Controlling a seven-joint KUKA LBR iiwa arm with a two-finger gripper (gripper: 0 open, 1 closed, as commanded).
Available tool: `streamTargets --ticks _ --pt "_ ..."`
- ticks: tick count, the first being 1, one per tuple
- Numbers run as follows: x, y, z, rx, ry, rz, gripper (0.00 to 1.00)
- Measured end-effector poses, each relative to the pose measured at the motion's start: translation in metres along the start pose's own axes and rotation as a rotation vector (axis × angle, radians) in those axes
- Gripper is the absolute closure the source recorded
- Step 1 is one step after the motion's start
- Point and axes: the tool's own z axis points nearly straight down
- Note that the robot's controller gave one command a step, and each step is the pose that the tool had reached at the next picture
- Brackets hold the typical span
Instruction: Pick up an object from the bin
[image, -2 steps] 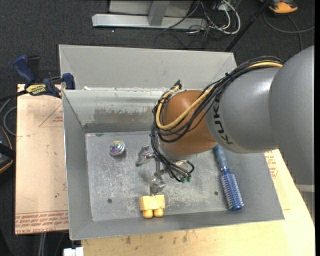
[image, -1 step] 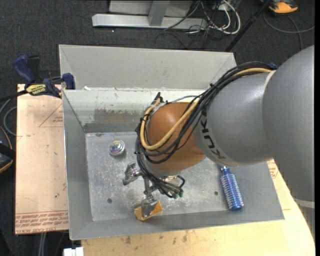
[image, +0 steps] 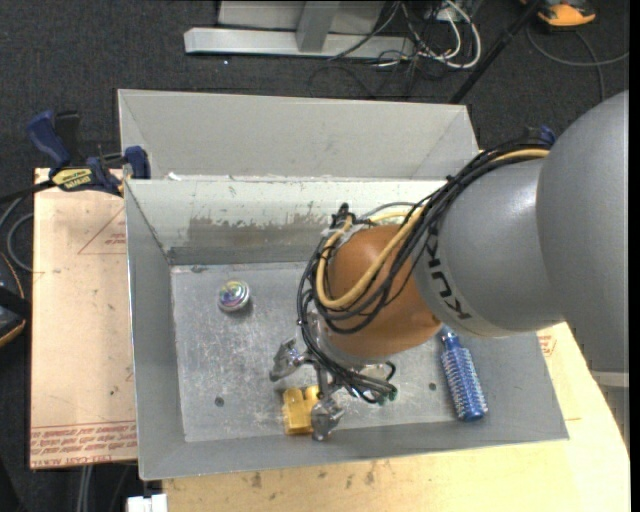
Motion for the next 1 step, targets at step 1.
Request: streamTargets --ticks 1 --pt "0.002 0.002 0.001 -0.003 0.009 -0.002 1.0"
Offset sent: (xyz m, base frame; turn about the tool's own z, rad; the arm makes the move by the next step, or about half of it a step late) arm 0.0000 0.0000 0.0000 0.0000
